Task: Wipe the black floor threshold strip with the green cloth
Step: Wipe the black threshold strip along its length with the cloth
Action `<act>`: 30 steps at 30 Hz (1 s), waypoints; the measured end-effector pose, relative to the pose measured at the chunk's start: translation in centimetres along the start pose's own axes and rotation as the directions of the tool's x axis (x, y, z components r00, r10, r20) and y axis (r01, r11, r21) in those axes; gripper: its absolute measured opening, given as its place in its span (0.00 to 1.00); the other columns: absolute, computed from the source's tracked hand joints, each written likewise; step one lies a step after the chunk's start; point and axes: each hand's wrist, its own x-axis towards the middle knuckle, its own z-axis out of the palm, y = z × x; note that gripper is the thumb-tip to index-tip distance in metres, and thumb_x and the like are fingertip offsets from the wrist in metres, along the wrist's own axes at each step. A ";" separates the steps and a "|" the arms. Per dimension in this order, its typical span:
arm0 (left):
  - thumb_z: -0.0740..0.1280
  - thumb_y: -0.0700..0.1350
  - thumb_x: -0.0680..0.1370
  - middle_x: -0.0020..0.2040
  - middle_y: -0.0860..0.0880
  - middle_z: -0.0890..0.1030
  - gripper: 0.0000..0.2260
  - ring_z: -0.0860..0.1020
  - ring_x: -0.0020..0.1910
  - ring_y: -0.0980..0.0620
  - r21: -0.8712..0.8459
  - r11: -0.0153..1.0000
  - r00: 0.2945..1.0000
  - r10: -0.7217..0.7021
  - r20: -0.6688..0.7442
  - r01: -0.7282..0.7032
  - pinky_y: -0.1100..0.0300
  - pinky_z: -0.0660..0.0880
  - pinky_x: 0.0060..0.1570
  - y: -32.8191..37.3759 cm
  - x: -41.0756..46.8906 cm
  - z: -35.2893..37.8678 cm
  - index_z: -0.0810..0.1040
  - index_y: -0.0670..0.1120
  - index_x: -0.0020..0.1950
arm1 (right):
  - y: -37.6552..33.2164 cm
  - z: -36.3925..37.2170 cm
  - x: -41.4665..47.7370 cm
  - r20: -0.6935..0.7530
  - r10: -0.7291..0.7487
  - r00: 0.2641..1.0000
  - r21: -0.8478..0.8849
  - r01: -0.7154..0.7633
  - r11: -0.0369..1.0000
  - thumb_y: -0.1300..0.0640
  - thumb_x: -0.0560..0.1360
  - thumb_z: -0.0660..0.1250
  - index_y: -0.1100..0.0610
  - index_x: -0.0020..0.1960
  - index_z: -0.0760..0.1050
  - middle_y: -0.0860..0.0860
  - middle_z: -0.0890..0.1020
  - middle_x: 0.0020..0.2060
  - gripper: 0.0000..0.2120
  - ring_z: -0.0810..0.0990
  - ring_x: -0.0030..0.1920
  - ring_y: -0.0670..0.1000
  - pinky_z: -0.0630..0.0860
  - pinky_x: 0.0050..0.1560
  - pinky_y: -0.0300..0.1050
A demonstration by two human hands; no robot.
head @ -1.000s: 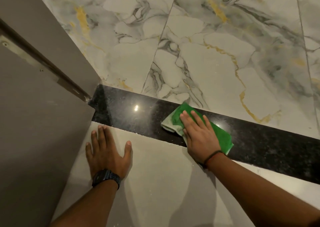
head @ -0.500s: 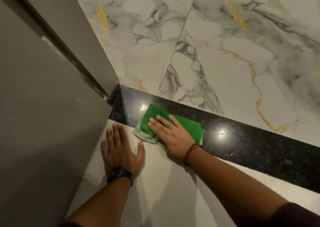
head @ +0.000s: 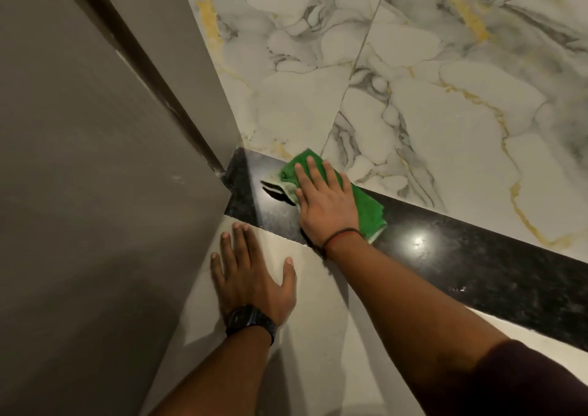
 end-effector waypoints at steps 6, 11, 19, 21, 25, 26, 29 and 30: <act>0.55 0.63 0.71 0.79 0.44 0.54 0.41 0.52 0.77 0.44 0.024 1.000 1.000 -0.002 0.022 0.001 0.45 0.48 0.73 -0.2 0.1 -0.1 0.47 0.43 0.78 | -3.2 0.6 -0.2 0.095 -0.357 0.929 -0.042 0.362 0.931 0.50 0.81 0.48 0.50 0.75 0.53 0.49 0.58 0.76 0.23 0.51 0.75 0.55 0.49 0.73 0.59; 0.56 0.61 0.71 0.77 0.42 0.58 0.40 0.55 0.76 0.43 0.024 0.999 1.000 0.026 -0.004 -0.026 0.43 0.53 0.72 -0.6 0.1 0.3 0.53 0.41 0.77 | 2.2 -0.6 -4.1 0.094 -0.503 0.859 0.020 0.503 0.864 0.52 0.80 0.53 0.50 0.74 0.59 0.48 0.65 0.73 0.22 0.57 0.74 0.54 0.54 0.72 0.56; 0.56 0.64 0.71 0.78 0.43 0.57 0.42 0.54 0.76 0.43 0.008 1.000 0.999 0.012 -0.045 -0.012 0.43 0.50 0.73 -0.4 0.3 0.7 0.49 0.42 0.77 | 5.9 -1.5 -2.8 -0.065 -0.064 0.996 0.055 0.068 0.996 0.51 0.81 0.52 0.50 0.74 0.58 0.49 0.63 0.74 0.22 0.56 0.74 0.52 0.54 0.73 0.54; 0.56 0.64 0.71 0.78 0.42 0.57 0.42 0.54 0.76 0.43 0.017 1.000 0.999 0.014 -0.033 -0.013 0.43 0.51 0.72 -0.4 0.1 0.7 0.49 0.42 0.77 | 4.3 -0.8 -2.2 -0.062 -0.015 0.998 0.065 0.019 0.998 0.51 0.81 0.51 0.51 0.75 0.57 0.49 0.62 0.74 0.23 0.56 0.74 0.53 0.51 0.73 0.54; 0.55 0.64 0.71 0.77 0.41 0.59 0.41 0.55 0.76 0.42 0.019 1.000 1.000 0.007 -0.023 -0.007 0.41 0.53 0.72 -0.4 0.1 0.3 0.51 0.41 0.77 | 3.5 -0.7 -4.9 -0.040 -0.209 0.977 0.043 0.211 0.977 0.55 0.79 0.56 0.54 0.74 0.60 0.52 0.64 0.74 0.23 0.57 0.74 0.57 0.51 0.72 0.56; 0.55 0.64 0.71 0.77 0.40 0.59 0.41 0.55 0.76 0.42 0.016 1.000 1.000 0.007 -0.020 -0.007 0.40 0.54 0.71 -0.3 0.2 0.3 0.52 0.41 0.77 | 4.1 -0.8 -6.2 -0.039 -0.269 0.962 0.051 0.271 0.961 0.56 0.78 0.58 0.54 0.73 0.61 0.52 0.65 0.73 0.24 0.59 0.73 0.58 0.52 0.72 0.56; 0.55 0.63 0.71 0.76 0.39 0.60 0.41 0.56 0.75 0.41 0.011 1.000 1.000 0.010 -0.029 -0.009 0.39 0.54 0.71 -0.4 0.2 0.1 0.53 0.40 0.76 | 7.5 -1.4 -10.4 -0.021 -0.400 0.916 0.045 0.401 0.915 0.56 0.78 0.60 0.54 0.72 0.64 0.51 0.68 0.71 0.23 0.62 0.72 0.57 0.55 0.72 0.55; 0.55 0.63 0.71 0.77 0.40 0.59 0.40 0.55 0.76 0.41 0.013 1.000 1.000 0.012 -0.024 -0.012 0.39 0.54 0.71 -0.3 0.2 0.0 0.53 0.40 0.76 | 9.5 -1.7 -11.7 -0.012 -0.417 0.909 0.030 0.417 0.908 0.56 0.78 0.60 0.54 0.72 0.64 0.51 0.69 0.71 0.22 0.63 0.72 0.56 0.55 0.72 0.55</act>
